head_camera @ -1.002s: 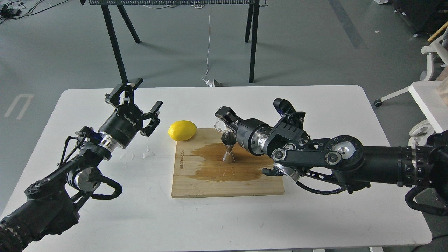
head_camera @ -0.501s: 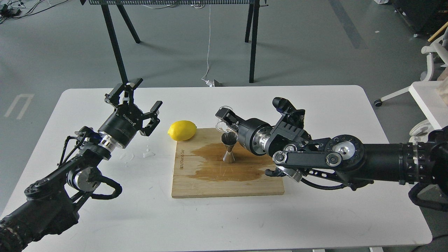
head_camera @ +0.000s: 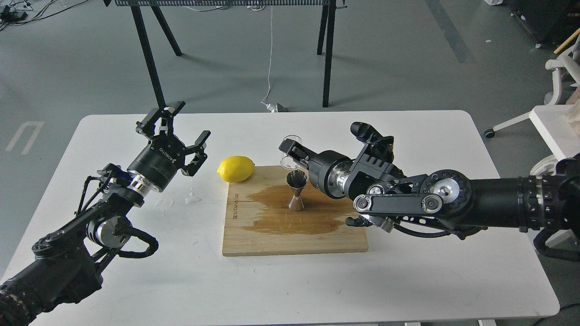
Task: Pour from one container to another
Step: 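Tilt the glass over the jigger to pour its contents in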
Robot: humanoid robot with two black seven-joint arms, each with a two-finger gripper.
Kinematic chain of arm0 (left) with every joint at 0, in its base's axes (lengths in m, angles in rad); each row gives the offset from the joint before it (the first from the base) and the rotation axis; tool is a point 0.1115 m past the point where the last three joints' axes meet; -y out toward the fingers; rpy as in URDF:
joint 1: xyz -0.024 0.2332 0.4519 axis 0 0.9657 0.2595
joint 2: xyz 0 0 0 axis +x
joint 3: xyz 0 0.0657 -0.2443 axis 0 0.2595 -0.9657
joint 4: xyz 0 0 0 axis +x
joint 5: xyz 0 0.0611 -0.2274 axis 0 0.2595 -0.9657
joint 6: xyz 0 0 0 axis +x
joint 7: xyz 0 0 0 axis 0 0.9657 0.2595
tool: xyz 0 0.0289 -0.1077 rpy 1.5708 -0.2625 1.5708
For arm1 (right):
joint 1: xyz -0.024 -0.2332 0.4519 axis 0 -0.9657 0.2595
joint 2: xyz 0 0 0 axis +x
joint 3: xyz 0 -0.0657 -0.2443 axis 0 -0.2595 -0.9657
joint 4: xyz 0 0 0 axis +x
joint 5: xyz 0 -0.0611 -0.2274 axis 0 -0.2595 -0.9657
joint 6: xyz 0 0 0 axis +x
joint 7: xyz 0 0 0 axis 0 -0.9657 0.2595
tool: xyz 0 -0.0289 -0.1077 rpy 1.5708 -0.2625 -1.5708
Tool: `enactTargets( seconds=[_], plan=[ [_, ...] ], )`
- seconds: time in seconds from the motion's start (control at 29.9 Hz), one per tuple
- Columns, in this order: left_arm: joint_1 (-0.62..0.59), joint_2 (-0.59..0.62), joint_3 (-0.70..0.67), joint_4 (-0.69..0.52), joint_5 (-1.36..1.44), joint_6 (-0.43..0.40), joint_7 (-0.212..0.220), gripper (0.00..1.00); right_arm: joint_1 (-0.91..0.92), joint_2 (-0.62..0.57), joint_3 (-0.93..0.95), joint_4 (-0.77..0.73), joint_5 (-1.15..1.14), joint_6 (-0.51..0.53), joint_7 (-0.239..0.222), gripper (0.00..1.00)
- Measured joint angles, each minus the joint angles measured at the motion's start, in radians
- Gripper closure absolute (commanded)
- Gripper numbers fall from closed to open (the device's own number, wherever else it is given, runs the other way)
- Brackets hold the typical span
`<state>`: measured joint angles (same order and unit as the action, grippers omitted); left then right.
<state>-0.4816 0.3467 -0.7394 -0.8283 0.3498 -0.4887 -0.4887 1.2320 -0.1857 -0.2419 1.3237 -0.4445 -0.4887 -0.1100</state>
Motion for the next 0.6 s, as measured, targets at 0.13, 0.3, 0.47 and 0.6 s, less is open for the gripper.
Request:
enactTargets(
  seconds=[0.13, 0.3, 0.47, 0.6],
  plan=[
    [0.0, 0.0, 0.0, 0.0, 0.0, 0.0, 0.0, 0.12, 0.006, 0.0, -0.01, 0.002, 0.0, 0.0, 0.002, 0.6],
    [0.0, 0.0, 0.0, 0.0, 0.0, 0.0, 0.0, 0.11, 0.027, 0.0, -0.05, 0.006, -0.012, 0.0, 0.003, 0.6],
    [0.001, 0.0, 0.0, 0.001, 0.0, 0.0, 0.0, 0.11, 0.039, 0.0, -0.061, 0.008, -0.015, 0.0, 0.004, 0.6],
    [0.004, 0.0, 0.0, 0.002, 0.0, 0.0, 0.0, 0.11, 0.055, 0.0, -0.083, 0.009, -0.023, 0.0, 0.004, 0.6]
  ],
)
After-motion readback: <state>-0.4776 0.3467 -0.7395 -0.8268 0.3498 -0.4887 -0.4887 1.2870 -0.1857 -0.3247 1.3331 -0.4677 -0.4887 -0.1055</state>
